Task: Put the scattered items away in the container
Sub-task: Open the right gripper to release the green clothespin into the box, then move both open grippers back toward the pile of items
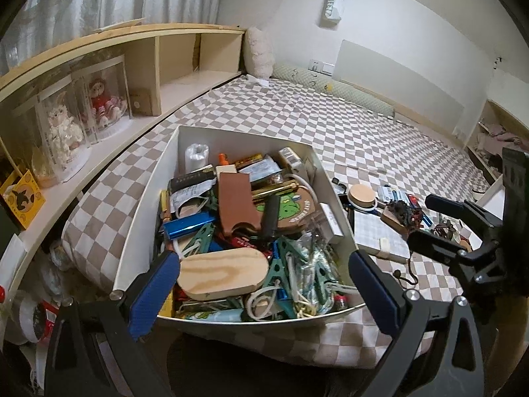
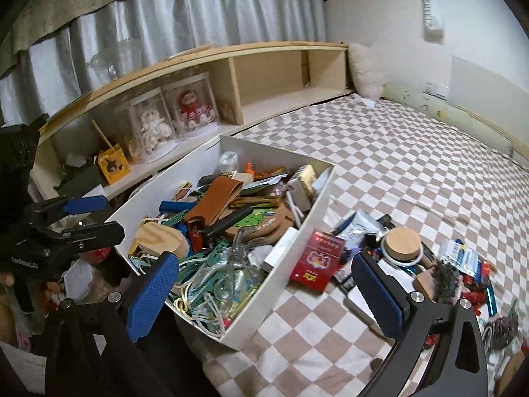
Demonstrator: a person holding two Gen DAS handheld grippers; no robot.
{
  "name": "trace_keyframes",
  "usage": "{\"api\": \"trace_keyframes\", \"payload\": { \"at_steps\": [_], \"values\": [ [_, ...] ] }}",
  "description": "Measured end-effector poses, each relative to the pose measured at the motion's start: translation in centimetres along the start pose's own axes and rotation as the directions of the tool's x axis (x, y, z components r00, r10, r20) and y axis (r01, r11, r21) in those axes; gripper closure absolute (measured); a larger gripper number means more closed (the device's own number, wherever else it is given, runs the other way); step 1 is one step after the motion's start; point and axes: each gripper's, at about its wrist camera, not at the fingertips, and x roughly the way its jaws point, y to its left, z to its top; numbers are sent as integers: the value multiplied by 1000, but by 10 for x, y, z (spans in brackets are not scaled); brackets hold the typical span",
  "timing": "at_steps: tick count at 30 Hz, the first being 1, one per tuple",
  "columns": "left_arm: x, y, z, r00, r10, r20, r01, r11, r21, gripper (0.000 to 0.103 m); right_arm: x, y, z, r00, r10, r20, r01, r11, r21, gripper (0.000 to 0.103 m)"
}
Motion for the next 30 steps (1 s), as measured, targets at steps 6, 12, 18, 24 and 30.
{"api": "trace_keyframes", "payload": {
  "at_steps": [6, 12, 18, 24, 30],
  "values": [
    [-4, -13, 0, 1000, -10, 27, 9, 1000, 23, 1, -12, -11, -4, 999, -21, 25, 20, 999, 29, 0],
    [-5, -23, 0, 999, -17, 28, 16, 999, 42, 1, -21, -19, -9, 999, -38, 35, 36, 999, 41, 0],
    [-5, -34, 0, 999, -30, 31, 28, 998, 58, 1, -31, -27, -14, 997, -54, 48, 51, 997, 52, 0],
    [5, -52, 3, 997, -71, 24, 69, 995, 77, 1, -48, -46, -21, 993, -96, 69, 90, 992, 89, 0],
    [20, -81, 7, 993, -116, 12, 114, 986, 119, 1, -68, -78, -32, 986, -153, 72, 140, 977, 161, 0]
  ]
}}
